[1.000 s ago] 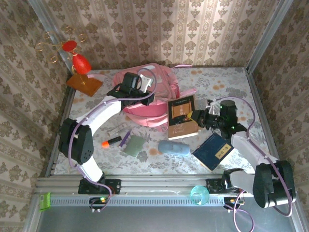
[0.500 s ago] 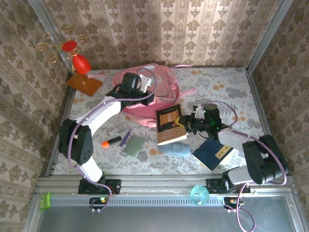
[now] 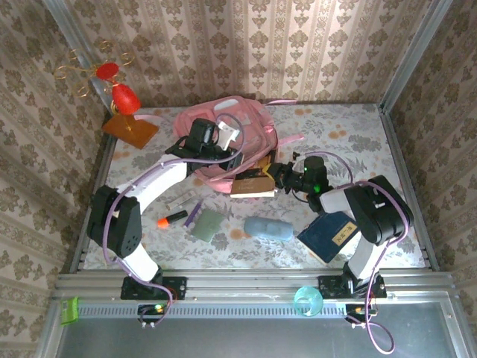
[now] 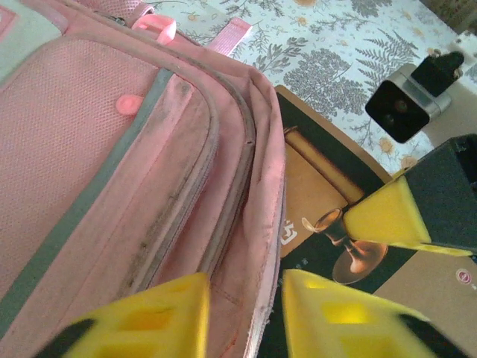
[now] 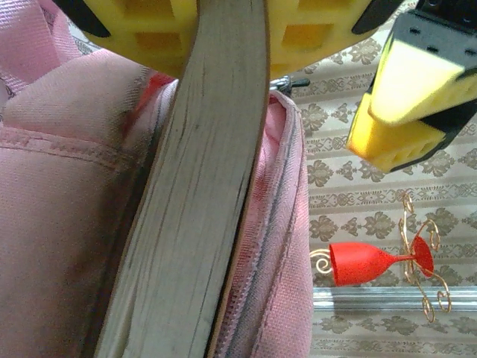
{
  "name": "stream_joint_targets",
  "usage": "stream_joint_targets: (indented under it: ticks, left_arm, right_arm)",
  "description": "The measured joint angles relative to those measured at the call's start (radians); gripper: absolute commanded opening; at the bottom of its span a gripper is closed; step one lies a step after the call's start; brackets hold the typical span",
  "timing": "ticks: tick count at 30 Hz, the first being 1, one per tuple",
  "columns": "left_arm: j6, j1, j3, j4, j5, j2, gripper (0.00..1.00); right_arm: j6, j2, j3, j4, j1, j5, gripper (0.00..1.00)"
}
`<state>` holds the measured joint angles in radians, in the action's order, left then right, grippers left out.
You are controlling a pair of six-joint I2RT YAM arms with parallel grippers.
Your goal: Pack the student bag
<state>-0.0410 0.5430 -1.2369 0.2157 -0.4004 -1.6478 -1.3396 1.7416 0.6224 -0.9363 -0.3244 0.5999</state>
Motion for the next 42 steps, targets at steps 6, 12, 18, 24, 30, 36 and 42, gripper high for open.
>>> stream_joint_targets:
  ticks: [6, 12, 18, 24, 30, 36, 42]
  left_arm:
    - [0.081, 0.014, -0.02, 0.045, -0.012, -0.021, 0.5]
    - [0.13, 0.039, -0.089, 0.099, -0.022, -0.105, 0.5]
    - [0.148, 0.045, -0.137, 0.145, 0.005, -0.172, 0.17]
    - [0.146, 0.045, -0.154, 0.159, 0.015, -0.163, 0.0]
    - [0.103, 0.031, -0.164, 0.137, 0.002, -0.013, 0.0]
    - [0.068, 0.024, -0.243, 0.128, -0.034, 0.024, 0.0]
    - [0.063, 0.018, -0.277, 0.132, -0.049, -0.009, 0.0]
  right_arm:
    - [0.056, -0.07, 0.003, 0.076, -0.004, -0.009, 0.0]
    - [0.095, -0.103, 0.019, 0.118, -0.007, -0.01, 0.0]
    - [0.11, -0.103, 0.019, 0.143, -0.008, -0.01, 0.0]
    - [0.168, -0.106, 0.037, 0.24, -0.008, -0.017, 0.0]
    - [0.189, -0.106, 0.071, 0.272, -0.016, -0.027, 0.0]
    - [0.189, -0.087, 0.141, 0.272, -0.057, -0.06, 0.0]
    - [0.186, 0.035, 0.262, 0.266, -0.074, -0.124, 0.0]
